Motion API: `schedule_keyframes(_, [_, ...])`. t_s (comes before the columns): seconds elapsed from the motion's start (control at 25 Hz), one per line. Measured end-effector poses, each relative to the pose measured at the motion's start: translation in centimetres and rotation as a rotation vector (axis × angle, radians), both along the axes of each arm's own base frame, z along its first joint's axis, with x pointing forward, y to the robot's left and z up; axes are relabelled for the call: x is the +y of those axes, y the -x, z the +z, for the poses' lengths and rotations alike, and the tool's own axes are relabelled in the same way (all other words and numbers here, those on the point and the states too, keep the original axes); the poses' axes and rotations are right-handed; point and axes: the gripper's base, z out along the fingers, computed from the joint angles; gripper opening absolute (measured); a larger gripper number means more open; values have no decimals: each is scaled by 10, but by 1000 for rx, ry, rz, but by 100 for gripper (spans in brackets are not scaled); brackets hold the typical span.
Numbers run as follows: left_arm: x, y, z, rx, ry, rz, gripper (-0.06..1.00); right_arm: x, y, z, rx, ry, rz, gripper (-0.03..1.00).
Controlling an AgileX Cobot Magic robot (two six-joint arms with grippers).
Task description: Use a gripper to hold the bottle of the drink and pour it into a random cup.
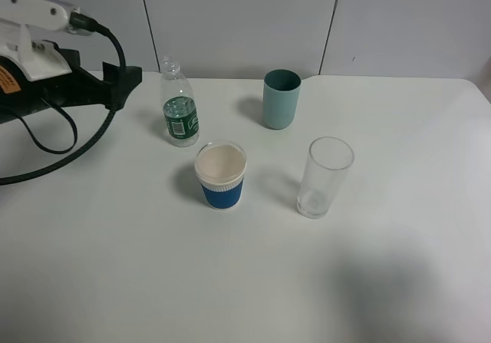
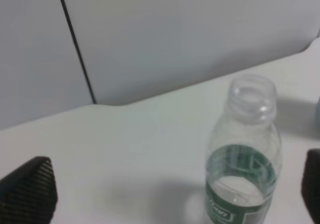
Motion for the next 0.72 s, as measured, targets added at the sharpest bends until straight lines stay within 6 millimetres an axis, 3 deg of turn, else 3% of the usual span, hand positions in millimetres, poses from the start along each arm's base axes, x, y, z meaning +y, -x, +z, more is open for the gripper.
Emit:
schedule_keyframes(0.16, [8,18,31,-30,-30,27,99,0,0,0,0,0,0,74])
schedule_keyframes(0.52, [24,54,121,-10,-99,81,99,0,0,0,0,0,0,74])
schedule_keyframes(0.72, [34,79,145,-19,-154,102,99,0,0,0,0,0,0,74])
